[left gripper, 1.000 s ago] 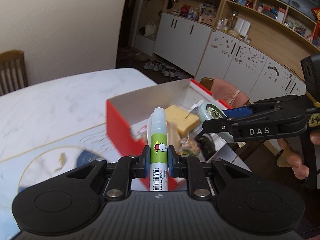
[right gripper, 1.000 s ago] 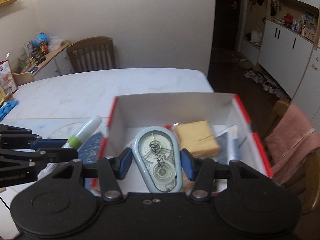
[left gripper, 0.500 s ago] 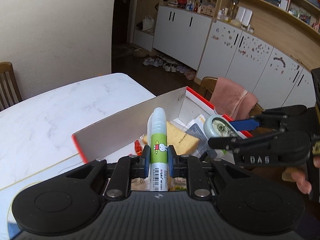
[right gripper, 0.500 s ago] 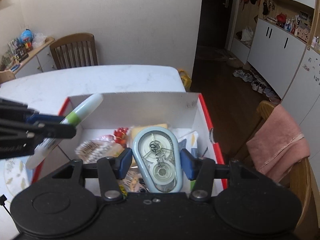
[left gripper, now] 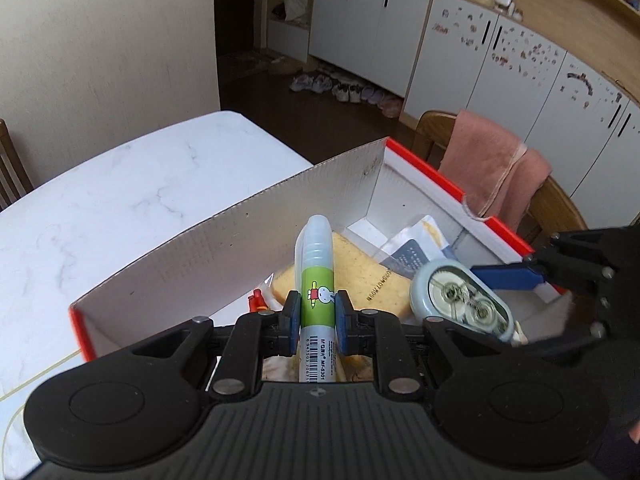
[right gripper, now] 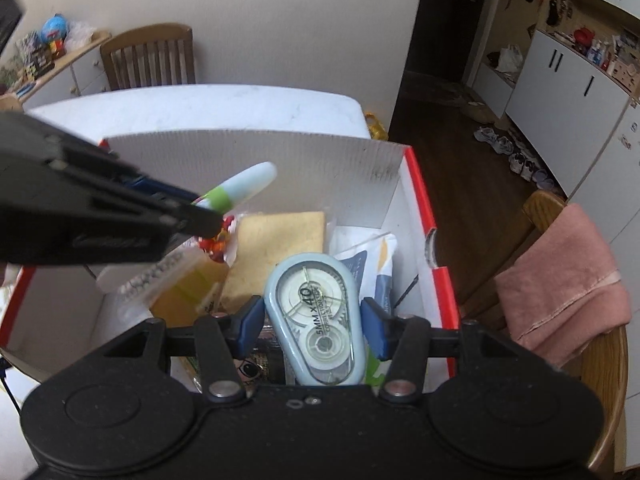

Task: Organize objects
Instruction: 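Open the right gripper to drop the tape while the left releases the glue stick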

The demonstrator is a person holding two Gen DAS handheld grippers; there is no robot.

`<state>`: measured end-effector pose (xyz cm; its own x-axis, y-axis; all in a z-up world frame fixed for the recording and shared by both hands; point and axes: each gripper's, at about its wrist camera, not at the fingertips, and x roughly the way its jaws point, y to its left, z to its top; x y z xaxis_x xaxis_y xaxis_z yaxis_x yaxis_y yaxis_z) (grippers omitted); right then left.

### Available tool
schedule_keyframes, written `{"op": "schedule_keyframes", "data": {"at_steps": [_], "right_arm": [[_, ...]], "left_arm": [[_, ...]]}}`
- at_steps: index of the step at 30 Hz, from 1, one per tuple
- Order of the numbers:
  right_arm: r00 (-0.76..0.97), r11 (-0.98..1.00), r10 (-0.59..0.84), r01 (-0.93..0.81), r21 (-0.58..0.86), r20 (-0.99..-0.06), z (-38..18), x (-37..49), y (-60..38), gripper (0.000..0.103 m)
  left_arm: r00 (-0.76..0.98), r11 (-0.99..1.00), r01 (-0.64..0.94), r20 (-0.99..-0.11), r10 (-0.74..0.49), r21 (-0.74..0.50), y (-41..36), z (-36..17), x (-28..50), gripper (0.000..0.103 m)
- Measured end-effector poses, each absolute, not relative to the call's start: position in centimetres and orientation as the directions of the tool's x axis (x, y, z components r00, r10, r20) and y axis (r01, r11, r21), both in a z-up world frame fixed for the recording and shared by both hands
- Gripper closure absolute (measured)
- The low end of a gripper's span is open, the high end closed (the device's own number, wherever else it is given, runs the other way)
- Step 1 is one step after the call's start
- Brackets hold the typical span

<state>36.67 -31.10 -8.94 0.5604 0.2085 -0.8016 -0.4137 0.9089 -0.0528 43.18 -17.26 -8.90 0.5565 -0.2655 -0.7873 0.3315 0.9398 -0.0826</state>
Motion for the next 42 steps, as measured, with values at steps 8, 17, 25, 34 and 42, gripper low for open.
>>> {"op": "schedule_keyframes", "data": {"at_steps": [8,17,25,34,42], "right_arm": [[0.534,0.888,0.209,-0.454,-0.069,-0.819,-10.2,37.1,-30.4,0.052],[0.53,0.876,0.21,-0.476,-0.083,-0.822,-10.7,37.3,-30.0,0.052],[0.534,0.881,0.216,-0.467,-0.073,-0.817,-10.5,37.3,-30.2,0.049],[0.555,0.893,0.241,-0.449,-0.043,-0.796,-9.3,36.9,-30.7,0.04],[0.581,0.903,0.27,-0.43,-0.008,-0.768,-7.5,35.4,-31.1,0.04]], "left_arm": [[0.499,0.939,0.33,-0.827,-0.259,-0.095,-18.1,-10.6,45.4,0.087],[0.445,0.937,0.335,-0.859,-0.255,-0.105,-18.3,-12.1,45.7,0.087],[0.434,0.934,0.342,-0.864,-0.254,-0.103,-18.4,-12.2,45.9,0.087],[0.462,0.928,0.359,-0.845,-0.268,-0.098,-18.2,-11.3,44.8,0.086],[0.505,0.928,0.349,-0.809,-0.302,-0.128,-16.3,-9.3,42.5,0.086]]}}
